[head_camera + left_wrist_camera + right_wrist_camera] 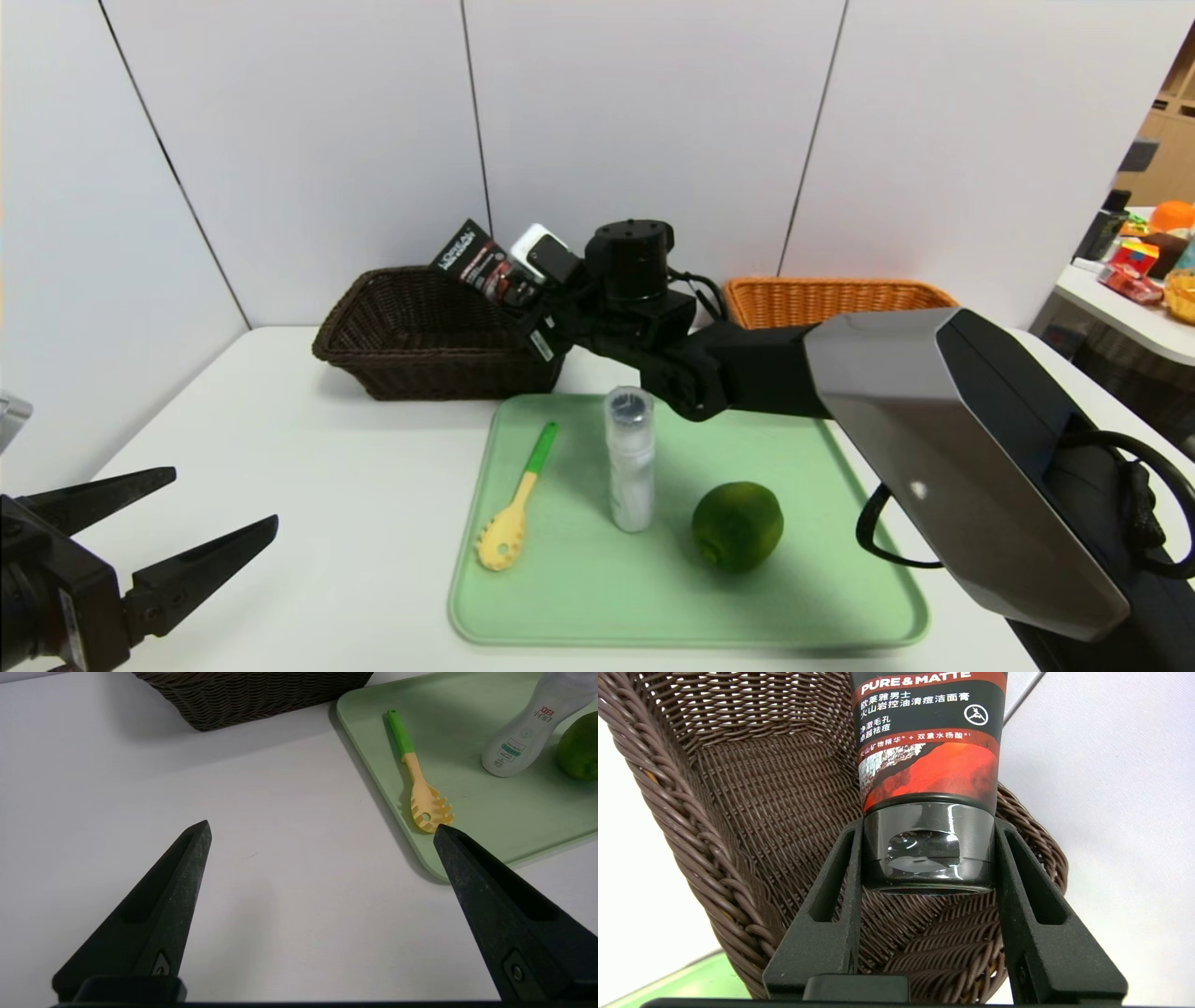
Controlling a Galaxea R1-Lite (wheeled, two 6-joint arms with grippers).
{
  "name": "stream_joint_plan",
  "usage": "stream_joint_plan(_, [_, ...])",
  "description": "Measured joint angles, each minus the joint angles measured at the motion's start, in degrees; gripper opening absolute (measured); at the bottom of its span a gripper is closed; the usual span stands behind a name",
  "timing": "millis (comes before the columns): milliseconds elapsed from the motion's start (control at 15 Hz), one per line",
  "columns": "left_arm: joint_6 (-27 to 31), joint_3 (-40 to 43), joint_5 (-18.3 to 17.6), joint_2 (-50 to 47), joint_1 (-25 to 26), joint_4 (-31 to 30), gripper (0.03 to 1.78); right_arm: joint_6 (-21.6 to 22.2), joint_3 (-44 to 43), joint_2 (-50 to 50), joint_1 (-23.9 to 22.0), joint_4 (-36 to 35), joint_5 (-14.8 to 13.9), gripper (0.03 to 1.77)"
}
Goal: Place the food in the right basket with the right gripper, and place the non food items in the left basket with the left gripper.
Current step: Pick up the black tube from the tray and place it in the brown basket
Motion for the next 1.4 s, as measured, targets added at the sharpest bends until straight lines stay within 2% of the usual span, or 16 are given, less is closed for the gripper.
stream_joint_plan(533, [0.00, -0.11, -0.02, 0.09, -0.07, 0.00, 1.69, -0.16, 0.00, -0.39, -0.41, -0.09, -0.80, 0.82])
stream_joint_plan(733, [0.00, -0.01, -0.06, 0.01, -0.02, 0.00, 1.69, -0.11, -0.02, -0.48, -0.55, -0.22, -1.57, 1.10])
stream_joint_plan(933, [0.02, 0.00, -0.11, -0.07, 0.00, 0.00, 1.69, -0.11, 0.00, -0.59, -0.45, -0.16, -1.60, 1.30])
stream_joint_plan(1400, [0.02, -0.09, 0.07, -0.16, -0.02, -0.10, 1.69, -0.27, 0.26, -3.86, -1.24, -0.66, -1.66, 1.54])
